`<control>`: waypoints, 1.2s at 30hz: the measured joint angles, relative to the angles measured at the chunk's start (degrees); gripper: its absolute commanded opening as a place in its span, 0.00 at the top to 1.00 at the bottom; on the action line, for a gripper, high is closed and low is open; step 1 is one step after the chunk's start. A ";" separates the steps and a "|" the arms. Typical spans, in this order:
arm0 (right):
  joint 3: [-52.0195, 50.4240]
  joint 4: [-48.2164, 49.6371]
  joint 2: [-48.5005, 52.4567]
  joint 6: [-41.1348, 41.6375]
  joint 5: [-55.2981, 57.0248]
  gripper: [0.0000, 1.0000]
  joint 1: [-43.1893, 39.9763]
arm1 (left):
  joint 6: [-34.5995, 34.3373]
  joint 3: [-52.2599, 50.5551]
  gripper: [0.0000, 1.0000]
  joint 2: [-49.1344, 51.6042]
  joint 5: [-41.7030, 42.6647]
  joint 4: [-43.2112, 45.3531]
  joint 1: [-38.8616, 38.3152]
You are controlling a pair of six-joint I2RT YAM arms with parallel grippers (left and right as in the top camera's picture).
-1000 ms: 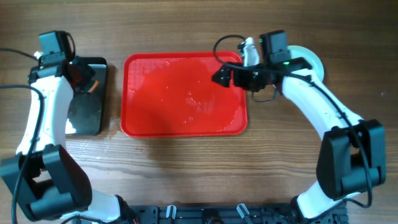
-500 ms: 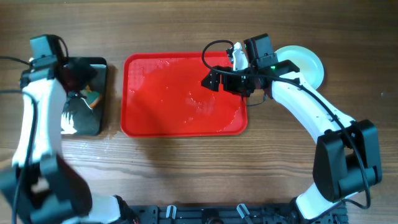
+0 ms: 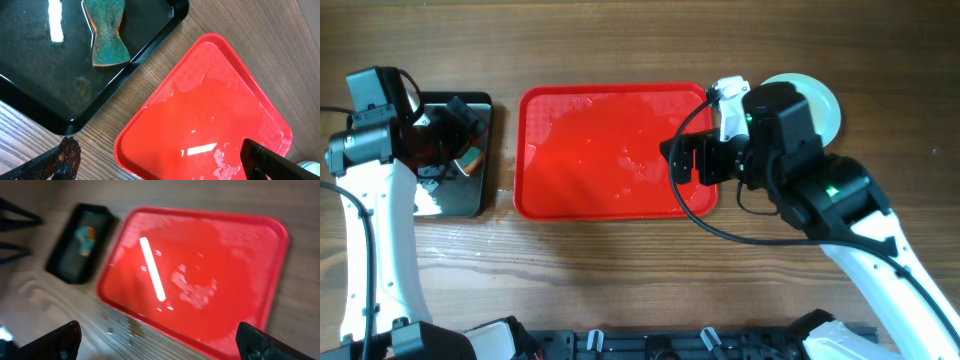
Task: Clean dirty plates on tray and stack at the side
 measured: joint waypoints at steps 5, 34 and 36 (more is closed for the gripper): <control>-0.33 -2.38 -3.02 3.48 2.71 0.00 1.92 | 0.00 0.00 0.00 0.00 0.02 0.00 0.00; -60.17 46.73 -53.37 -1.90 1.03 0.00 -12.85 | -0.02 0.00 0.00 0.09 0.61 -0.09 0.00; -66.79 54.82 -58.45 -1.92 0.57 0.00 -14.25 | -0.02 0.00 0.00 0.09 0.61 0.00 0.00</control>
